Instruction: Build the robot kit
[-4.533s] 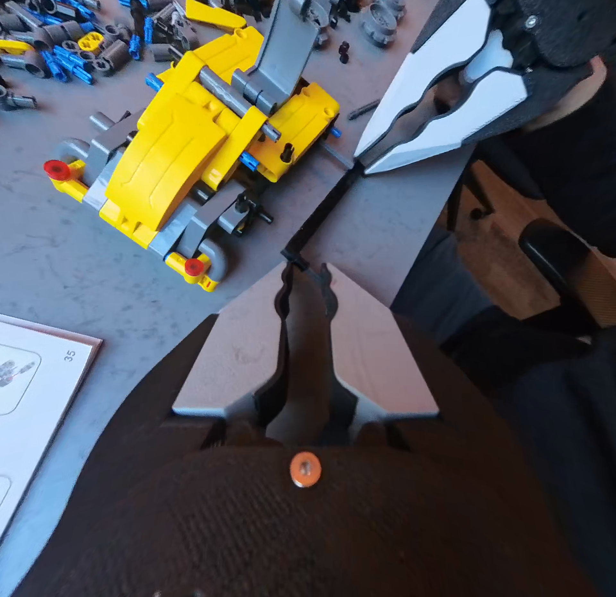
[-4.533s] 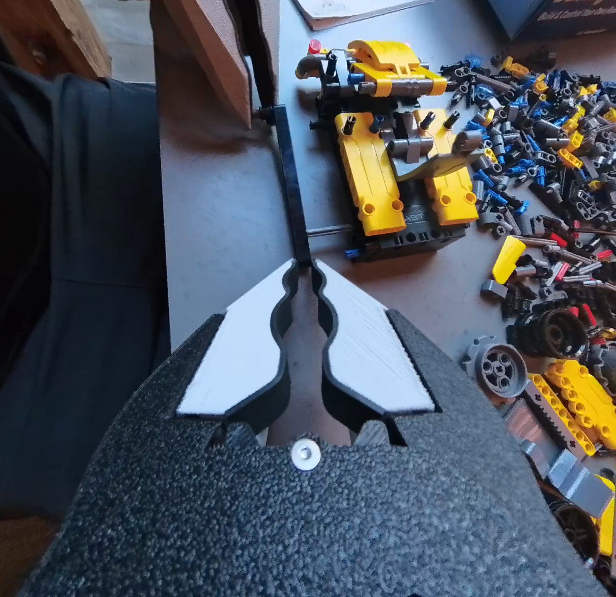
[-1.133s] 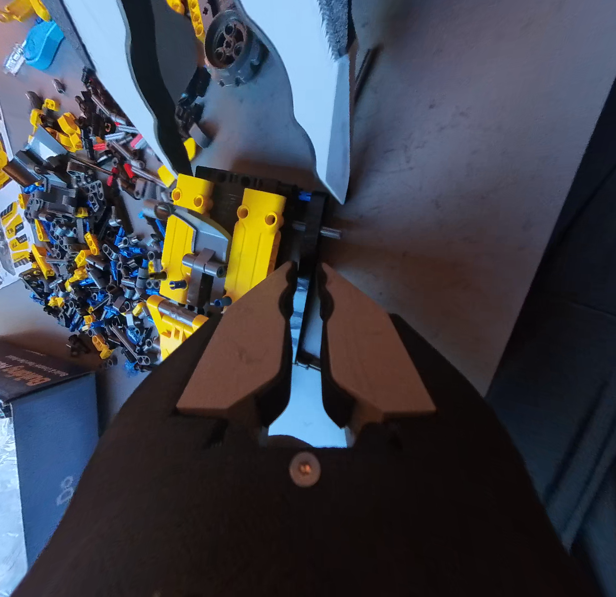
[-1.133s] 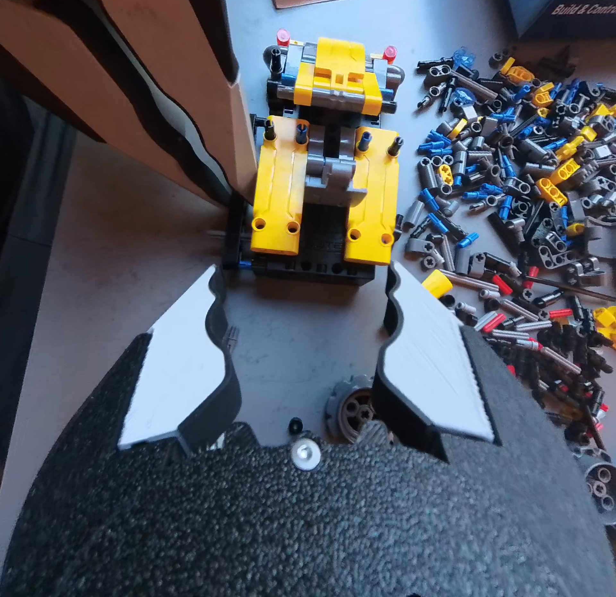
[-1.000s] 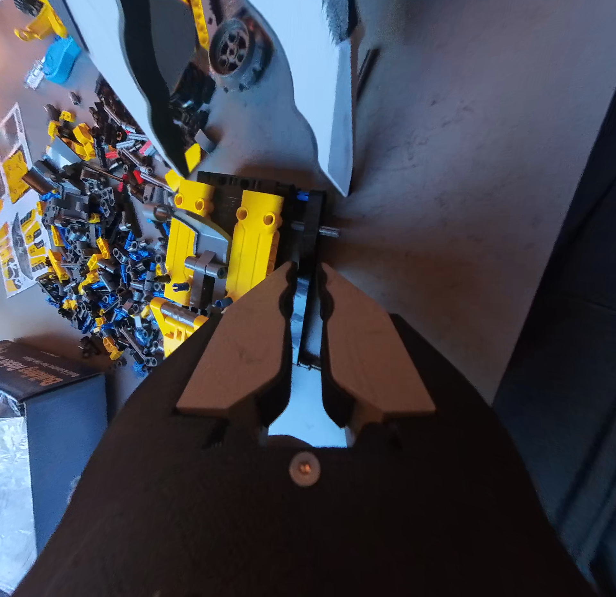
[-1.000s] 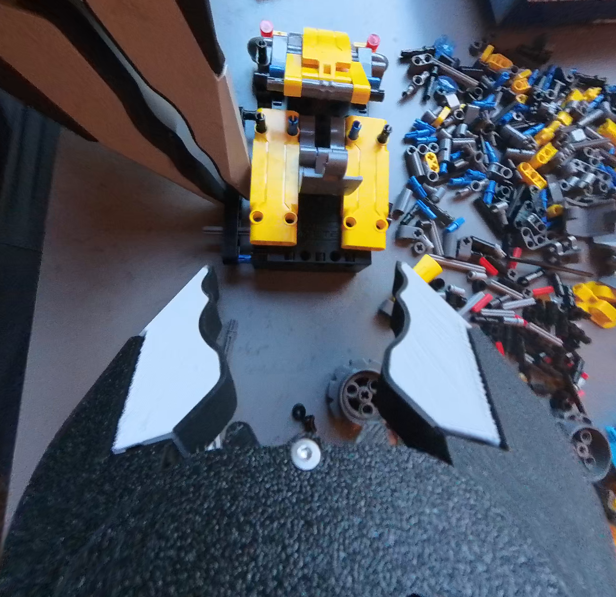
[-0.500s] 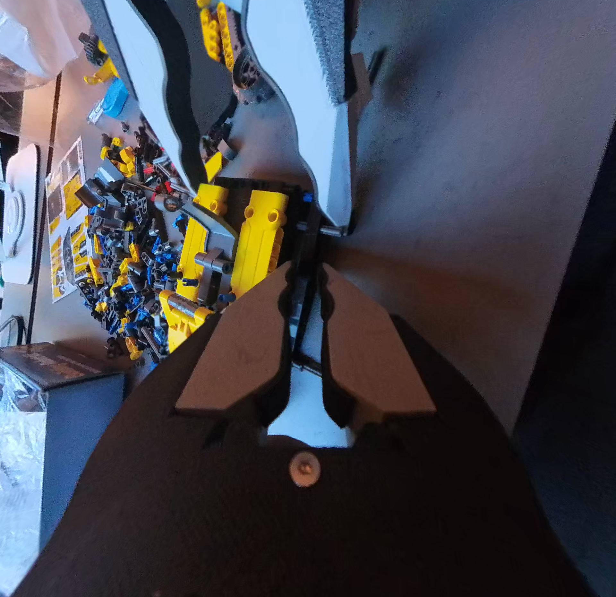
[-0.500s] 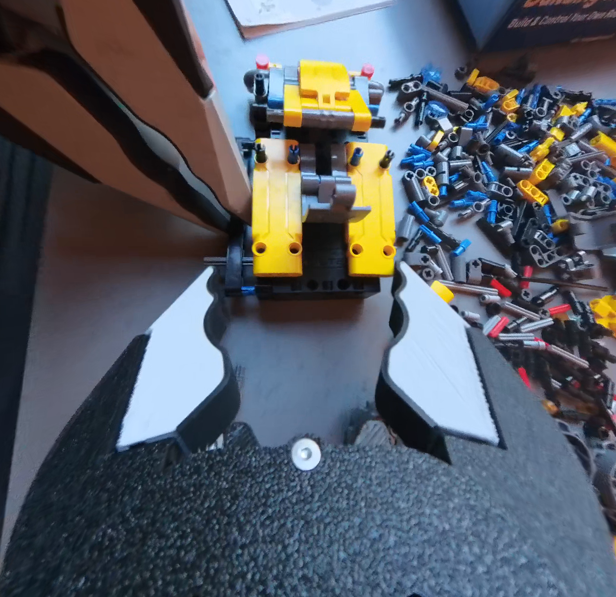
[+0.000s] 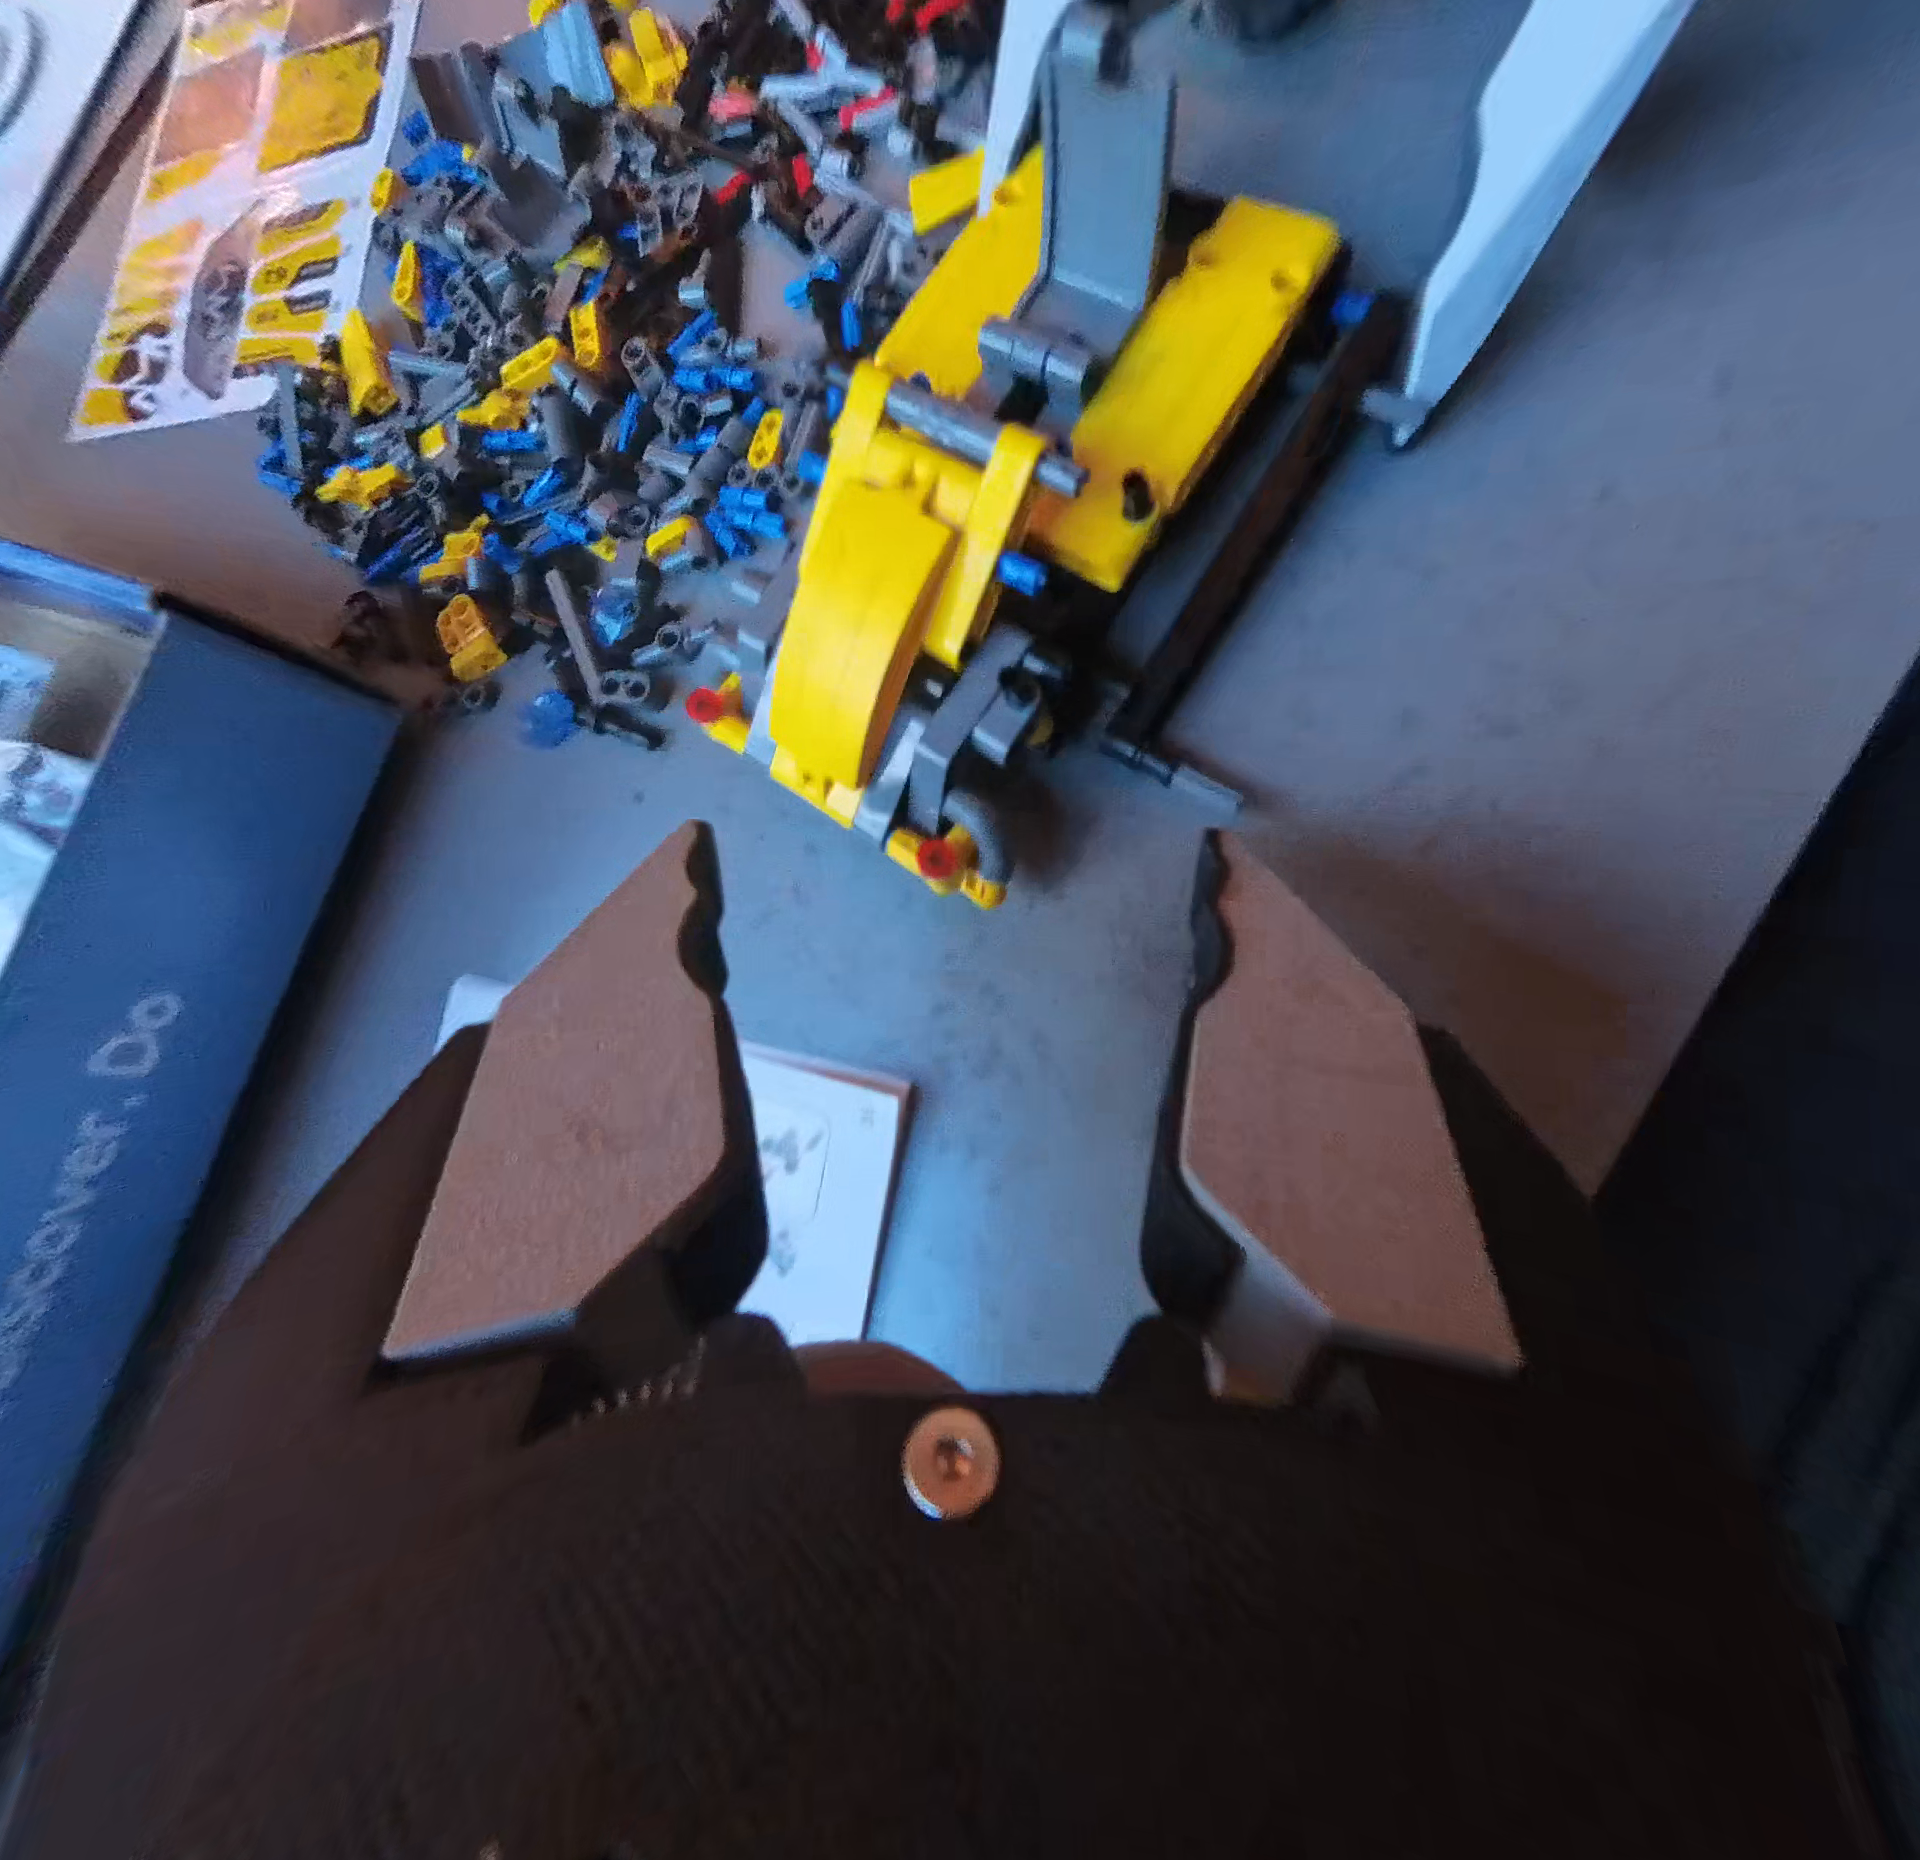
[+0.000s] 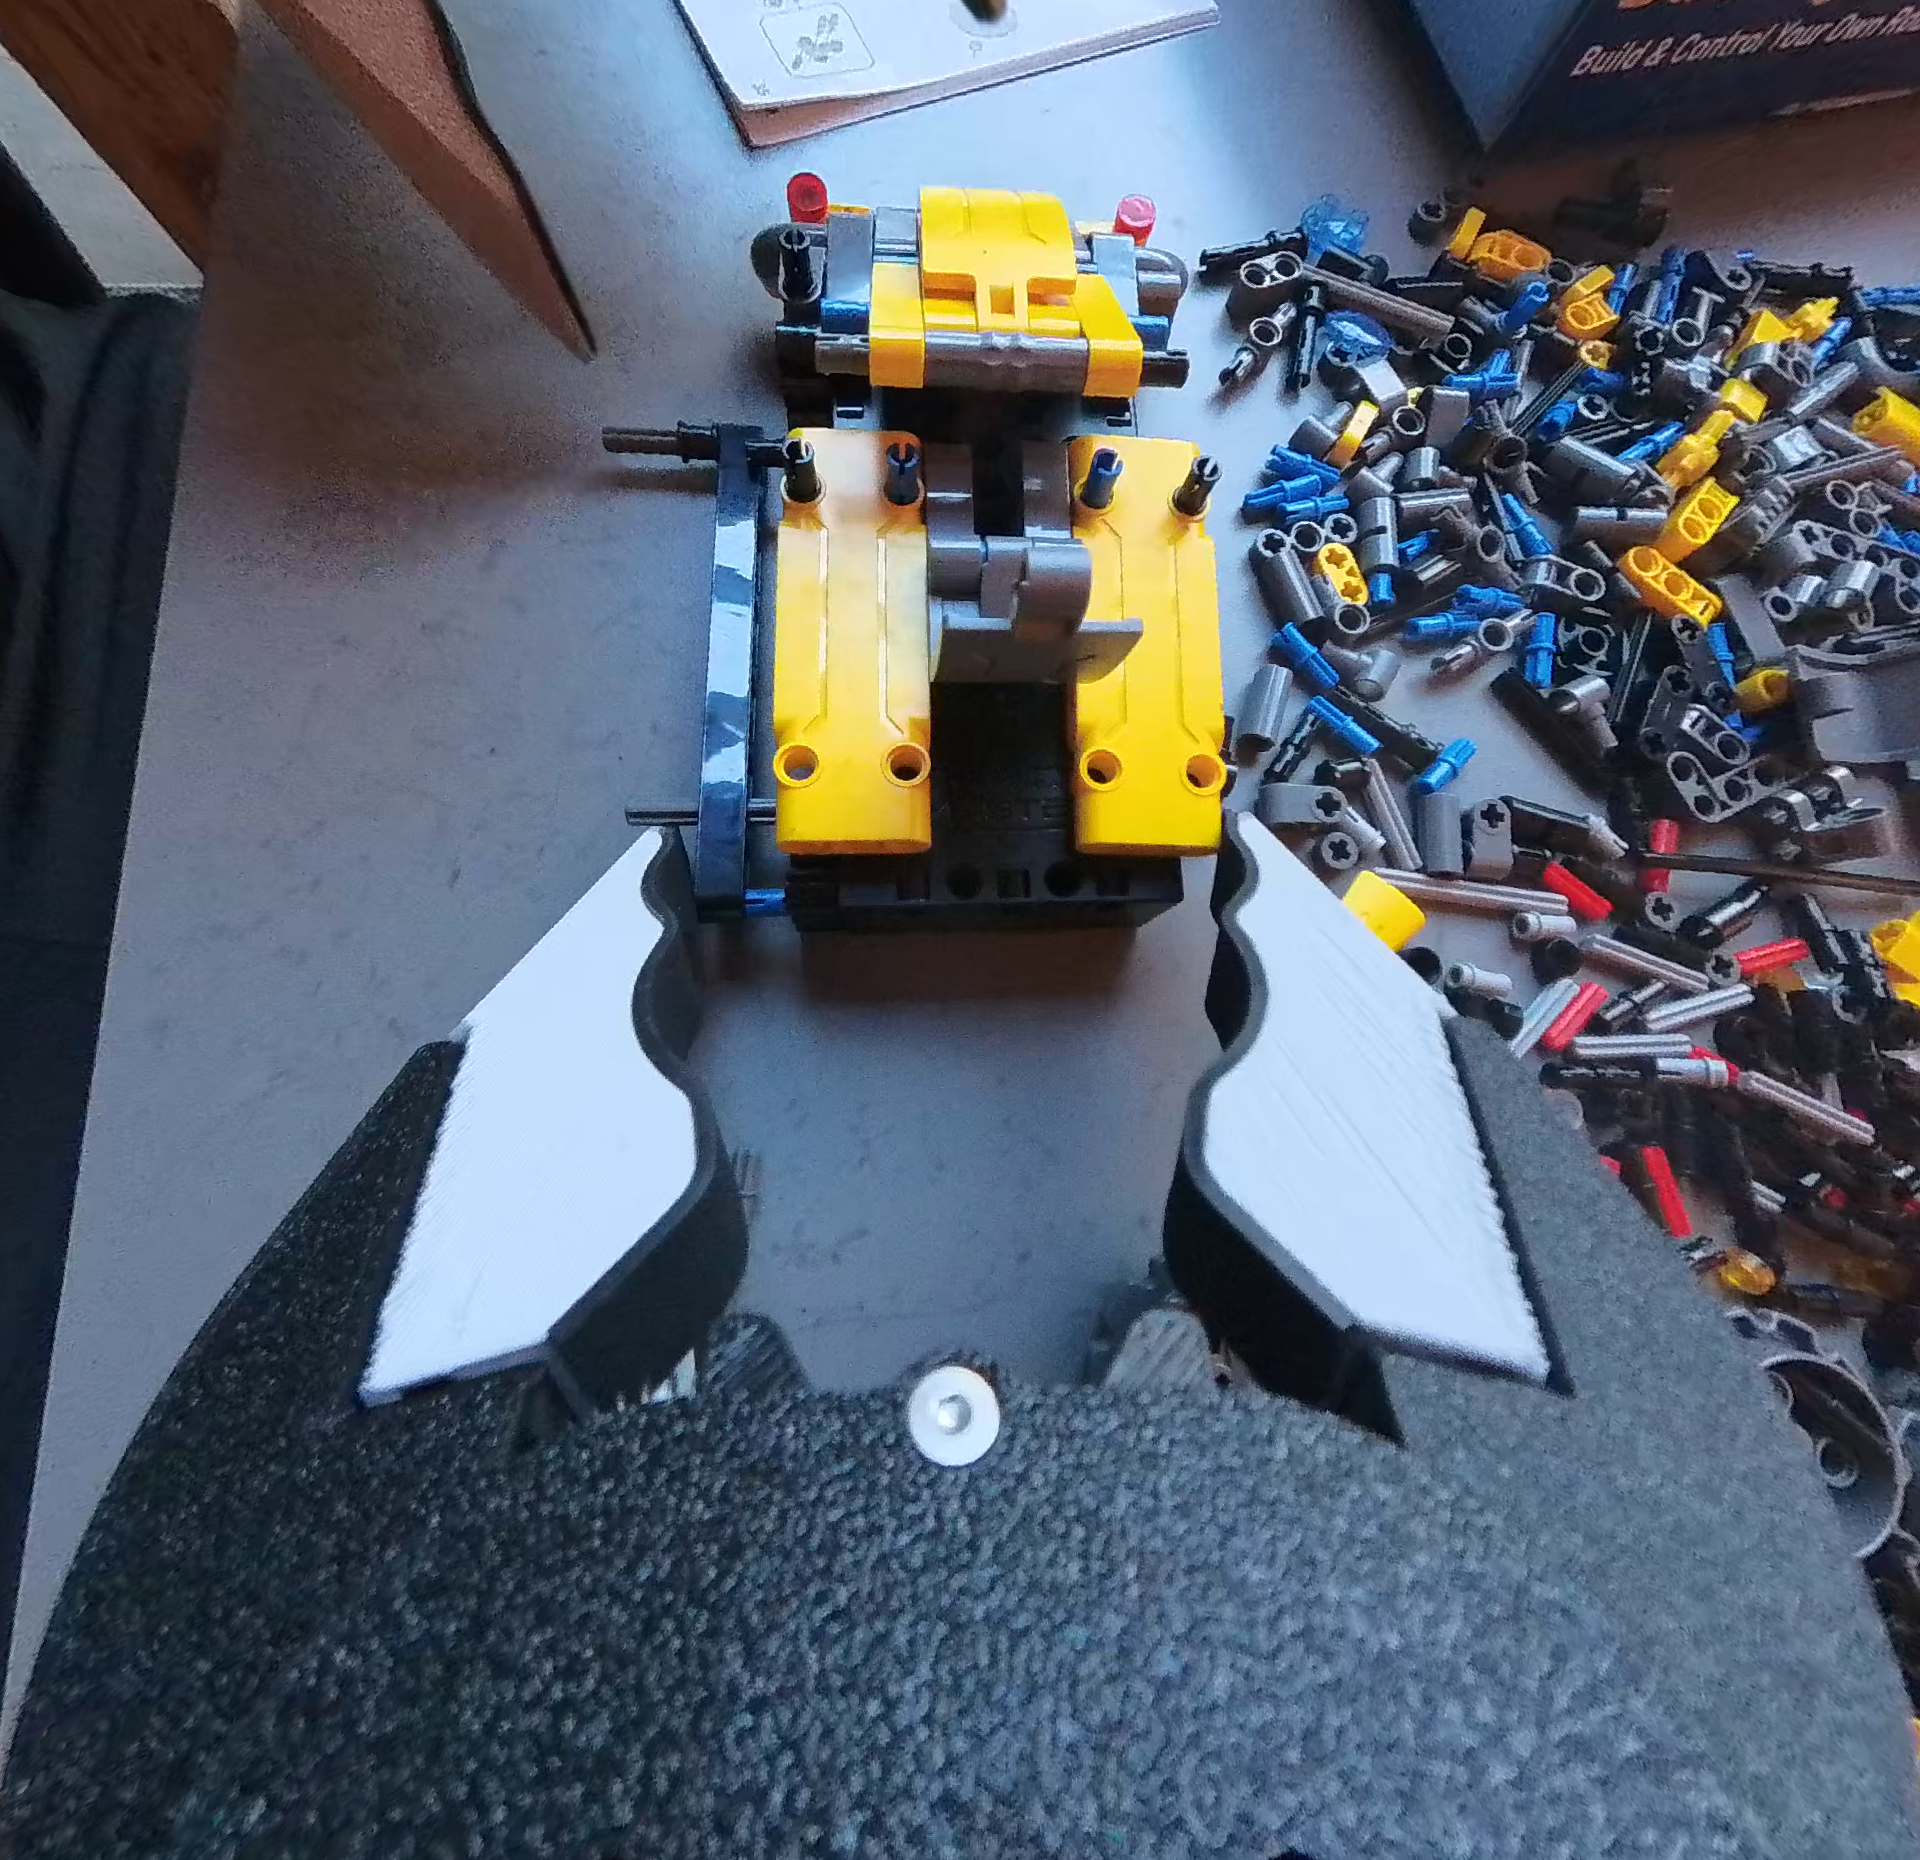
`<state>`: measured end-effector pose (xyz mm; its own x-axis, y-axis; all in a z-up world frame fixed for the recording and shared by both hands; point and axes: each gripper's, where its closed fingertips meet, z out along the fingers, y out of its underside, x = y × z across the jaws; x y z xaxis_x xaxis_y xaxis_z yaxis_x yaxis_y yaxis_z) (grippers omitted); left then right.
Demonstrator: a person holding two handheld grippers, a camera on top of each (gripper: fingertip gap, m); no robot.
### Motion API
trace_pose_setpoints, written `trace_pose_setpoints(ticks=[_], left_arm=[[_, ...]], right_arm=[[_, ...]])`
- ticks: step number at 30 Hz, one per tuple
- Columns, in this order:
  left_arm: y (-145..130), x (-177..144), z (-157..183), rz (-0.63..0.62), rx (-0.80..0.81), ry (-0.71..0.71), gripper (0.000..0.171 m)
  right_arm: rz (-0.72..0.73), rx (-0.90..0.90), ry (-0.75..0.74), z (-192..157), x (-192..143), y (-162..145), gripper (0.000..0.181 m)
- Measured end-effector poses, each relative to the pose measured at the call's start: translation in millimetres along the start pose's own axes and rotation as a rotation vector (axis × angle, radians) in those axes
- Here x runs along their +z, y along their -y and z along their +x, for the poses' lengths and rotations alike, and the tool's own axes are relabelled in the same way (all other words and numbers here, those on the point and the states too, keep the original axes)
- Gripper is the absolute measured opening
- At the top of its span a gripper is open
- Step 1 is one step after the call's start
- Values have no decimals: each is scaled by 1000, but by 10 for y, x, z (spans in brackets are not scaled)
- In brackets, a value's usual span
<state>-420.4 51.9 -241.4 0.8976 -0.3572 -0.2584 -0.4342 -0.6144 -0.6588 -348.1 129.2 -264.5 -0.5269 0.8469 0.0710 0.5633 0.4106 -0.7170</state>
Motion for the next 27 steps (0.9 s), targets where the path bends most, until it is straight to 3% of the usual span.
trace_pose_setpoints(ticks=[4, 6, 9, 12, 13, 17, 27], left_arm=[[-56, 83, -29, -6, -51, 9, 90], [-101, -3, 69, -7, -129, -26, 70], [-35, -106, 475, 55, -252, -193, 31], [-23, 22, 589, 19, -374, -261, 41], [28, 46, 623, 30, -404, -293, 37], [11, 122, 517, -1, -421, -216, 11], [-1, 96, 532, 89, -505, -85, 8]], right_arm=[[-6, 11, -9, 5, 1, -6, 100], [-6, 25, -17, 5, -6, -14, 100], [-4, 24, -15, -3, -10, -16, 99], [-6, 17, -1, -1, 6, -4, 99], [-7, 15, 1, -1, 11, -1, 99], [-6, 10, 1, -6, 14, 3, 99], [19, -14, -18, -9, -16, 30, 101]])
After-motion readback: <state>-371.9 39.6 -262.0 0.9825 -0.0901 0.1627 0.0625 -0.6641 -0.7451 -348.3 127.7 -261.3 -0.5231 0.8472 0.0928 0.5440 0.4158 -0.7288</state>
